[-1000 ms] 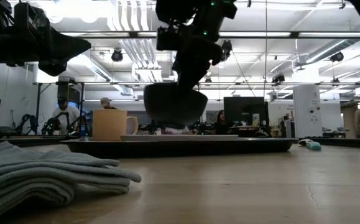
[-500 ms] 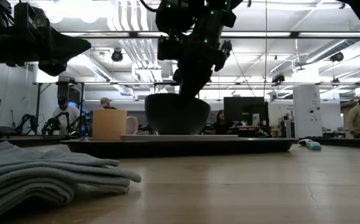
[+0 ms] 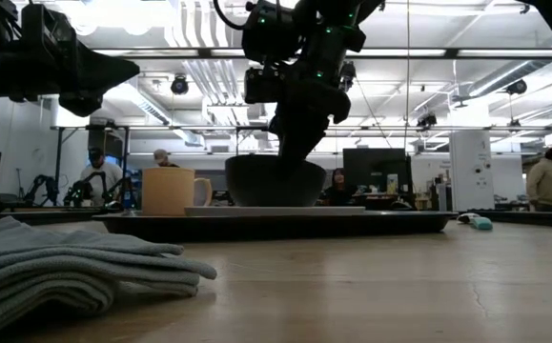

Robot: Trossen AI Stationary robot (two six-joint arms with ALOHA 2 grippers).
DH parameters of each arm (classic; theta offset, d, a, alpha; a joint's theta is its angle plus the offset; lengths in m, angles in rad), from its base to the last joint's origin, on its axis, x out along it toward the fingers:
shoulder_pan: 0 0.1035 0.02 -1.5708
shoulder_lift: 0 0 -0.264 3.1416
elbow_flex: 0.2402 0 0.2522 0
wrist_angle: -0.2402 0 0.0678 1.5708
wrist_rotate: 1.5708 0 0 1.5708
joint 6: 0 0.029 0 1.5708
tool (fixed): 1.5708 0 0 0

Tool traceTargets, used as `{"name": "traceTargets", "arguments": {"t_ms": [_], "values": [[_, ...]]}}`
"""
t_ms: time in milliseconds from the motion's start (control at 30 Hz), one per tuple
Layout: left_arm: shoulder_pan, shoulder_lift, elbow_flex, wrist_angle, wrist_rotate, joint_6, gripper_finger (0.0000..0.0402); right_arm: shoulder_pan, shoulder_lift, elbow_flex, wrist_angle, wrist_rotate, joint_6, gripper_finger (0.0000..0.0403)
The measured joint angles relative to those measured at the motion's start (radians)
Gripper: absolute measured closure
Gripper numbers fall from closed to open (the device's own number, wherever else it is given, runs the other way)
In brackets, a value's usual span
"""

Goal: Set up tray
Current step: Put the bowl on top of the white plate on the black tray, then put the gray napkin on the black tray to the right of the white plate

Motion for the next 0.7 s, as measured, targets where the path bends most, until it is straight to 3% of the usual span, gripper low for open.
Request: {"name": "traceTargets", "arguments": {"t_ms": [333, 700], "values": [[0.000, 0.000, 0.000, 0.000, 0.000, 0.000, 0.0396, 0.000, 0.000, 0.000, 0.000, 0.000, 0.024, 0.0381], [0.000, 0.000, 0.000, 0.000, 0.000, 0.000, 0.0396, 0.003, -0.013, 0.061, -0.079, 0.000, 0.097, 0.0259]]}}
